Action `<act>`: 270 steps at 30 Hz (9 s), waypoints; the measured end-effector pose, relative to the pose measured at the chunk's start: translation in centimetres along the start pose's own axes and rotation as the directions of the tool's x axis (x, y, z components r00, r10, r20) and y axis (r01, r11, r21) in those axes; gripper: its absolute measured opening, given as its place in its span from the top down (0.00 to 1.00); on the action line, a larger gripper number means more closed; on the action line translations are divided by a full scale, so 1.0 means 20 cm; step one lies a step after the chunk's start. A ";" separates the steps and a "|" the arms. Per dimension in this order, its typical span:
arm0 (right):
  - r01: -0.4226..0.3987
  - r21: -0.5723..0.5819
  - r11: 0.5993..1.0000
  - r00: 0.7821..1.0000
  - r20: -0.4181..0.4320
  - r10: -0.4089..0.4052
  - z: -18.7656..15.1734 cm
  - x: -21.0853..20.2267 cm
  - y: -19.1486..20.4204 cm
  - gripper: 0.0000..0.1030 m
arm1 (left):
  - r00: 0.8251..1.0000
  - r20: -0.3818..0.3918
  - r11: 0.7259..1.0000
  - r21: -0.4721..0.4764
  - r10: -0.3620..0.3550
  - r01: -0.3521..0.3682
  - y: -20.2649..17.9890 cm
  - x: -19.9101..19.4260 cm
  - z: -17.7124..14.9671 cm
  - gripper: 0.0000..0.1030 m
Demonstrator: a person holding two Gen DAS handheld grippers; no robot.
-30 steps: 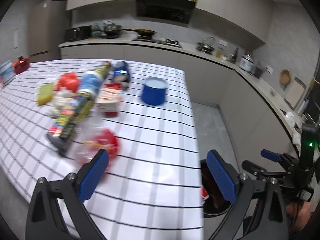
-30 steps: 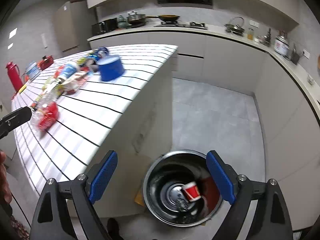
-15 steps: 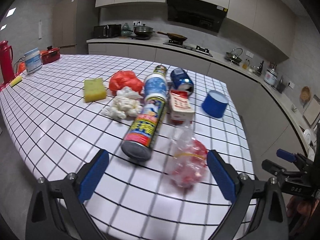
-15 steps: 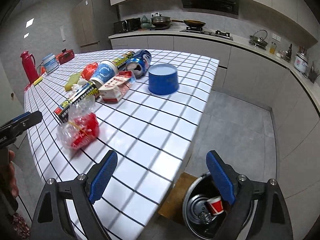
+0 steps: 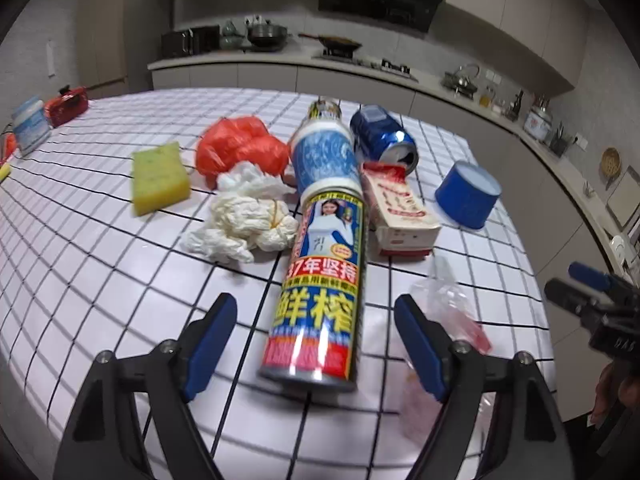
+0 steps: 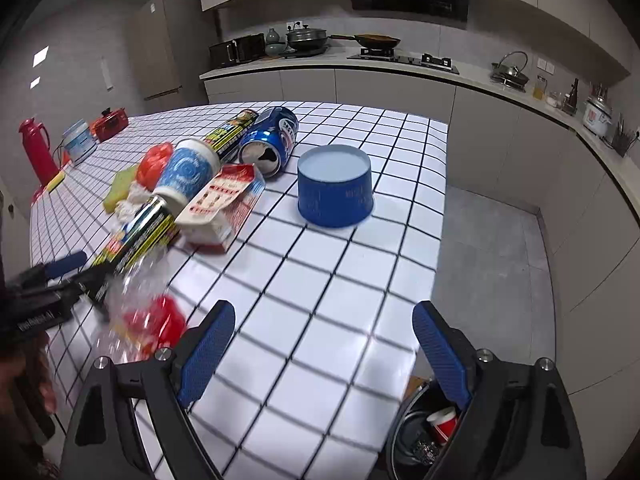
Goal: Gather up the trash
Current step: 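Grasp the tall printed drink can with the left tool while the right tool grasps the blue tin lid, then lift the drink can and blue lid and carry them over the trash bin, then open both tools to drop the can and blue lid into the bin, then move the right tool to the plastic bag while the left tool approaches the white tissue, then grasp the plastic bag with red contents with the right tool while the left tool grasps the crumpled tissue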
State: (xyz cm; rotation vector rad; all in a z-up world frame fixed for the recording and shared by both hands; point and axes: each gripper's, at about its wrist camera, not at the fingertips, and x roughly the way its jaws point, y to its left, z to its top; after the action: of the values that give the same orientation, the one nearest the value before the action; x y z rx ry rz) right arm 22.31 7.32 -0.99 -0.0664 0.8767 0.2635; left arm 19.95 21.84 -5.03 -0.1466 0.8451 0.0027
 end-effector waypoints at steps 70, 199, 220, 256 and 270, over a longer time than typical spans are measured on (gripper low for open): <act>-0.016 0.035 0.999 0.996 0.085 0.013 0.20 0.00 -0.05 0.24 | 0.993 0.098 0.998 0.025 -0.059 0.057 -0.11 -0.17 0.18 0.48; -0.059 0.041 0.997 0.998 -0.023 0.060 -0.30 -0.35 -0.41 0.00 | 0.999 0.045 1.000 -0.021 0.019 -0.018 -0.48 -0.48 -0.35 0.00; -0.187 -0.092 0.978 0.980 -0.091 0.178 -0.20 -0.11 0.52 0.00 | 0.992 0.012 0.985 -0.122 0.122 -0.119 0.24 -0.49 -0.38 0.00; -0.040 0.165 0.985 0.995 -0.082 0.054 -0.05 0.20 0.40 0.23 | 0.999 -0.033 0.999 0.009 -0.030 0.031 0.41 -0.04 -0.02 0.00; -0.001 0.109 0.994 0.994 -0.106 0.013 0.04 0.33 0.34 0.21 | 0.998 -0.055 0.999 0.018 -0.029 0.030 0.41 0.27 0.22 0.06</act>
State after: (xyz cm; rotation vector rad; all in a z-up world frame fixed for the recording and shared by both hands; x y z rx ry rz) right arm 25.19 15.34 -5.12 0.0242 0.9962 0.2195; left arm 26.30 30.21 -7.24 -0.1423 0.8971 -0.0371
